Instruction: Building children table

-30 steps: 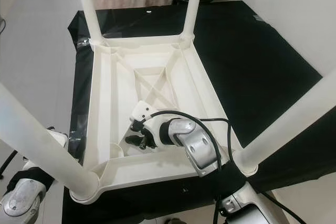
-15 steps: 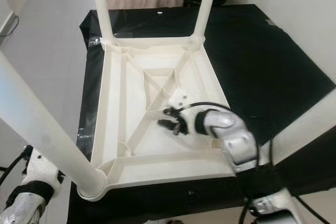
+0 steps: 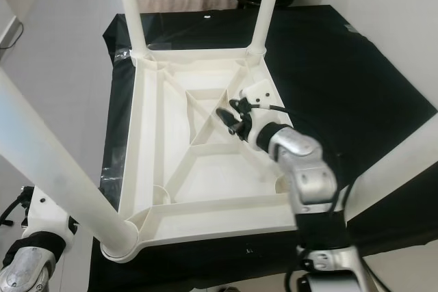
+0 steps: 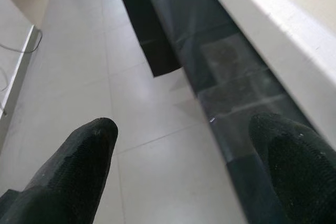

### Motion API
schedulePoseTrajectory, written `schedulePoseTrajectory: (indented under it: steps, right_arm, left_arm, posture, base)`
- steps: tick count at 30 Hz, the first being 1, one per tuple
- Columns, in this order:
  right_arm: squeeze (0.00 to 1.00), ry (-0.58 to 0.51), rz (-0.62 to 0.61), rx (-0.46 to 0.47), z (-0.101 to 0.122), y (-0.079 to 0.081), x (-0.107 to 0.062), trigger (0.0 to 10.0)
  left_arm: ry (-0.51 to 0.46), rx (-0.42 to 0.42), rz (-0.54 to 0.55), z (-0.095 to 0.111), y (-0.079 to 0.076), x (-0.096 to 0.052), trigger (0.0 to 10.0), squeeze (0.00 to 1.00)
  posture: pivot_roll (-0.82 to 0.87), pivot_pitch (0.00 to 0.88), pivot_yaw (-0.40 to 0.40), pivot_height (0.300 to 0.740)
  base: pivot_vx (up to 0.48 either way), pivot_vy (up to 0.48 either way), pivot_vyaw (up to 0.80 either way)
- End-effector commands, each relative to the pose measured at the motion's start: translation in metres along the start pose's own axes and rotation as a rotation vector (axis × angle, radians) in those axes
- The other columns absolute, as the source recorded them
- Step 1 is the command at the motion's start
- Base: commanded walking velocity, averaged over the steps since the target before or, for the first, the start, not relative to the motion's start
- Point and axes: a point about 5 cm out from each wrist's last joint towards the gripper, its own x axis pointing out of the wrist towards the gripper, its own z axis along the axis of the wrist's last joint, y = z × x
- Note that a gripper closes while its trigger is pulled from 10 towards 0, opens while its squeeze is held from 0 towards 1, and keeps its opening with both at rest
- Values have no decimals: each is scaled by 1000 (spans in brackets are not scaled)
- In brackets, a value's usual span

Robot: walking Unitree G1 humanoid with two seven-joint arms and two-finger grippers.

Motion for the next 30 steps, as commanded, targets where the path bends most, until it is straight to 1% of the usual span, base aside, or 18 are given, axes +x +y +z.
schedulePoseTrajectory:
  steps: [1,4,5,7,9,13,20,21,22,26,27,30]
  right_arm:
    - [0,-2,-63,14,-6,-1,-6,10000]
    - [0,-28,-34,77,-11,6,-11,10000]
    - [0,-28,-34,77,-11,6,-11,10000]
    - [0,-46,20,150,-13,15,-13,10000]
    - [0,-58,37,191,-14,20,-13,10000]
    - [0,-67,30,208,-15,24,-13,10000]
    - [0,-42,-15,191,-25,21,-18,10000]
    - [0,-13,-58,175,-33,18,-21,10000]
    - [0,-13,-58,175,-33,18,-21,10000]
    - [0,33,-133,146,-45,14,-31,10000]
    - [0,33,-133,146,-45,14,-31,10000]
    - [0,85,-199,108,-56,10,-43,10000]
  left_arm:
    - [39,2,-1,-8,-1,-2,10000,0]
    - [39,2,3,-8,0,-1,10000,0]
    - [39,2,3,-8,0,-1,10000,0]
    - [37,-4,9,-8,0,1,10000,0]
    - [35,-8,11,-7,-1,2,10000,0]
    - [33,-10,14,-7,-2,3,10000,0]
    - [36,-15,26,-8,0,3,10000,0]
    - [31,-18,18,-7,-1,4,10000,0]
    - [31,-18,18,-7,-1,4,10000,0]
    - [2,-15,-26,-2,-7,9,10000,0]
    - [2,-15,-26,-2,-7,9,10000,0]
    - [-56,18,-160,3,-21,12,10000,0]
  posture:
    - [-4,155,-38,740]
    - [-7,153,-37,740]
    - [-7,153,-37,740]
    - [-15,150,-38,740]
    - [-15,148,-40,740]
    - [-13,145,-39,740]
    - [-11,139,-41,740]
    - [-14,134,-39,740]
    - [-14,134,-39,740]
    - [-20,129,-37,740]
    - [-20,129,-37,740]
    - [-25,125,-34,740]
  base:
    - [-341,0,0]
    - [-341,0,0]
    - [-341,0,0]
    - [-341,0,0]
    - [-341,0,0]
    - [-342,0,0]
    - [-337,0,0]
    - [-319,0,0]
    - [-319,0,0]
    - [-285,0,0]
    - [-251,0,0]
    - [0,0,0]
